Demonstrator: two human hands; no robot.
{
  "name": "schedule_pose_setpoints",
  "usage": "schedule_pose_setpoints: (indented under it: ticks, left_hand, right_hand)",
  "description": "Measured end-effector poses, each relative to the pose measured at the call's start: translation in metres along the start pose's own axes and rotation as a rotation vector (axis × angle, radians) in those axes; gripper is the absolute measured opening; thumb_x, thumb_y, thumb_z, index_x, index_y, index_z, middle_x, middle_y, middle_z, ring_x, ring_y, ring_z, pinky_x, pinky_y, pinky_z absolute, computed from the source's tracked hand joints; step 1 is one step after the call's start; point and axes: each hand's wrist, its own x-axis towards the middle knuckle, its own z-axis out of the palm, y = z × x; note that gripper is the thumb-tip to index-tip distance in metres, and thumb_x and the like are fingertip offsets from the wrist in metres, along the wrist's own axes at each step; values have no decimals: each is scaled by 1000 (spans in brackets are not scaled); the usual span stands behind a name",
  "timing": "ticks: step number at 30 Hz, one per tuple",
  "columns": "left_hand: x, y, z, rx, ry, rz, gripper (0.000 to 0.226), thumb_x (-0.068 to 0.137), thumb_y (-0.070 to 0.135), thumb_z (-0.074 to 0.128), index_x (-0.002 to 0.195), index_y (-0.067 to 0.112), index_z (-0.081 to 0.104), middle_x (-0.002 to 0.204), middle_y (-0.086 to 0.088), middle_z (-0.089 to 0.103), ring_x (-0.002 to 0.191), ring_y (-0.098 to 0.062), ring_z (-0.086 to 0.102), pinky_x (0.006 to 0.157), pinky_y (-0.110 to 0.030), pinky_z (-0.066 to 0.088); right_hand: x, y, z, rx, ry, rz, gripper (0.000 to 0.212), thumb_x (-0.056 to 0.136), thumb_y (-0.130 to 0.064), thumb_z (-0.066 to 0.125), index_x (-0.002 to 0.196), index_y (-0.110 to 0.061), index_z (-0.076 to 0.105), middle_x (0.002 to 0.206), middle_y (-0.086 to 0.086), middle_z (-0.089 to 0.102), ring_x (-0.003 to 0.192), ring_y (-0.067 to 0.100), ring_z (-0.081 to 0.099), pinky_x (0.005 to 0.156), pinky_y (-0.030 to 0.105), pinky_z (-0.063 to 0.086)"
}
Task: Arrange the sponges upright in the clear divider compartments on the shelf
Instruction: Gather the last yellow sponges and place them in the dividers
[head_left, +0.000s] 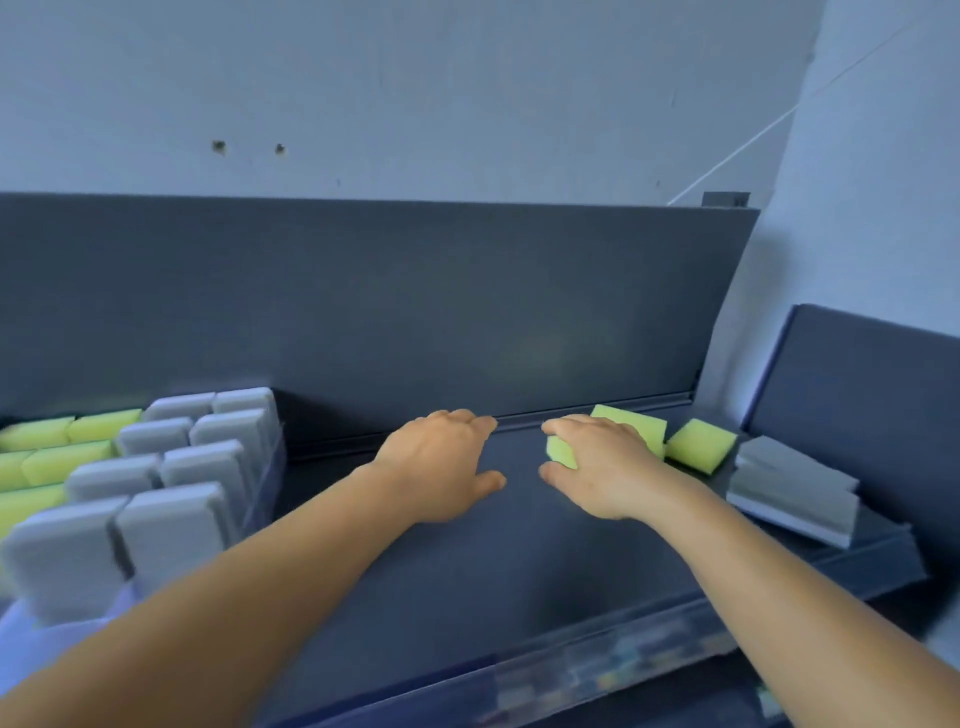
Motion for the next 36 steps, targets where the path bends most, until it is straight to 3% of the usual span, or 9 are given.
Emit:
schedule_pose_setpoints:
  ticks: [6, 11, 15, 18, 20, 24, 27, 32, 36]
  left_hand:
    - [53, 56, 38, -58, -66, 32, 64, 94, 47, 46, 149, 26, 22, 153, 2, 31, 139, -21, 33, 111, -37, 30]
    - [92, 86, 66, -49, -138, 31, 59, 97, 48, 39, 150, 30, 20, 157, 4, 22, 141, -23, 27, 114, -41, 25]
    - [106, 89, 76, -43, -197, -17, 48, 98, 48, 32, 139, 26, 41, 148, 1, 33, 132, -27, 36, 104, -41, 32]
    - [104, 79, 77, -74, -152, -76, 40, 99, 44, 31, 120, 18, 55, 136, 0, 41, 123, -27, 43, 93, -38, 38]
    - [98, 69, 76, -69, -138, -116, 36, 100, 39, 34, 113, 15, 57, 137, -2, 39, 120, -27, 45, 89, -37, 40]
    - [77, 45, 74, -208, -80, -216, 23, 93, 33, 50, 103, 13, 57, 120, 0, 44, 101, -25, 56, 79, -34, 46]
    - [58, 35, 69, -338, -97, -354, 49, 87, 35, 60, 127, 16, 40, 116, -3, 49, 91, -22, 54, 78, -33, 46]
    - [39, 32, 68, -419, -197, -434, 87, 82, 28, 62, 150, 25, 8, 89, -3, 56, 80, -22, 56, 62, -29, 45]
    - [22, 32, 64, -471, -184, -434, 85, 77, 21, 62, 149, 29, 18, 115, -7, 46, 67, -19, 53, 52, -24, 41]
  right_hand:
    - [19, 77, 9, 52, 13, 97, 59, 93, -39, 48, 146, -22, 29, 152, 0, 33, 138, 24, 30, 111, 36, 30]
    - [40, 116, 16, 36, 9, 120, 61, 97, -37, 42, 150, -23, 17, 157, 3, 21, 142, 27, 21, 114, 38, 24]
    - [55, 126, 22, 18, -58, 139, 53, 100, -39, 28, 150, -24, 20, 159, 6, 13, 147, 25, 9, 117, 39, 17]
    - [59, 122, 23, 60, -40, 117, 39, 100, -35, 30, 134, -22, 42, 144, 6, 40, 134, 26, 34, 107, 38, 29]
    - [59, 116, 22, 88, -24, 100, 35, 97, -37, 39, 127, -21, 46, 133, 4, 46, 122, 25, 45, 100, 37, 35]
    - [56, 96, 20, 123, -79, 61, 62, 87, -46, 55, 140, -21, 34, 141, 4, 41, 128, 27, 41, 101, 37, 38]
    - [53, 81, 20, 93, -117, 34, 76, 84, -46, 58, 148, -23, 23, 147, 2, 40, 137, 29, 28, 104, 38, 35]
    - [50, 63, 26, 66, -106, 20, 72, 82, -38, 62, 144, -24, 29, 141, 1, 45, 133, 28, 30, 102, 37, 37]
    - [45, 52, 31, 154, -55, -24, 61, 87, -28, 57, 143, -24, 34, 141, 4, 44, 130, 24, 40, 98, 32, 37]
